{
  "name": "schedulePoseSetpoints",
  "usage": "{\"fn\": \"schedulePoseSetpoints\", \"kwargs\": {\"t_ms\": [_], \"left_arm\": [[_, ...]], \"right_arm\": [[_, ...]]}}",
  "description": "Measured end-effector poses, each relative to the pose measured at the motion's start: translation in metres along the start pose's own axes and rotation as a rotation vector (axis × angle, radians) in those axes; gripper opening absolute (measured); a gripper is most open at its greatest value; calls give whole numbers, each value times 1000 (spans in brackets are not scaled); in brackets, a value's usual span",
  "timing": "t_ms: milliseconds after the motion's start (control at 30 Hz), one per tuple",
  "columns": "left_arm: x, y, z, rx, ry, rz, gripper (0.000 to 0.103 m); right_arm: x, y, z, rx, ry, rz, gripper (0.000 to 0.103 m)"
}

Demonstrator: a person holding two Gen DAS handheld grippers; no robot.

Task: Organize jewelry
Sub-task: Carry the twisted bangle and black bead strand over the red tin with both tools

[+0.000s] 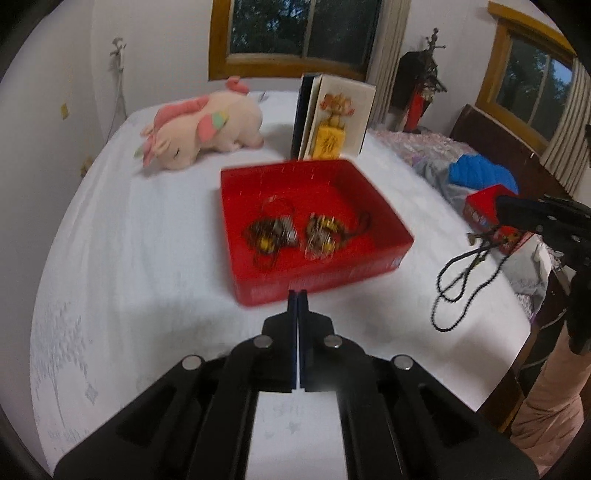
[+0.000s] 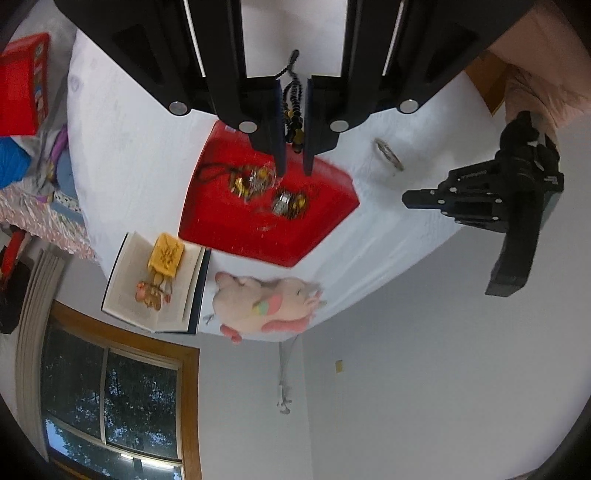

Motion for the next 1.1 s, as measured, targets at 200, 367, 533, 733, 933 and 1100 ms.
{"fn": "schedulePoseSetpoints", "kwargs": {"t_ms": [200, 367, 533, 733, 933, 1100], "left_arm": [[-10, 10, 3, -23, 13, 26, 0], [-41, -30, 36, 27, 39, 145, 5], [-87, -65, 62, 84, 39, 288, 18], [-131, -76, 69, 102, 38, 365, 31], [-141, -77, 67, 73, 86, 356, 8], [-136, -76, 70, 114, 73, 340, 2]], "right_arm": [[-21, 8, -4, -9, 32, 20, 8], [-40, -7, -4, -22, 58, 51, 8], [-54, -16, -5, -40, 72, 71, 8], [-58, -20, 2, -33, 78, 85, 8], [-60, -19, 1, -38, 81, 87, 8], [-60, -16, 4, -36, 88, 80, 8]]}}
Point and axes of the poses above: each gripper's, at about its wrist camera, not at the fingertips, and x roughly against the way its jaws point, z to its left, y to its top, the point moved 8 cm from there along -x, roughly the way its jaws point, and after that the axes turned 1 degree about x, right-handed, at the moved point
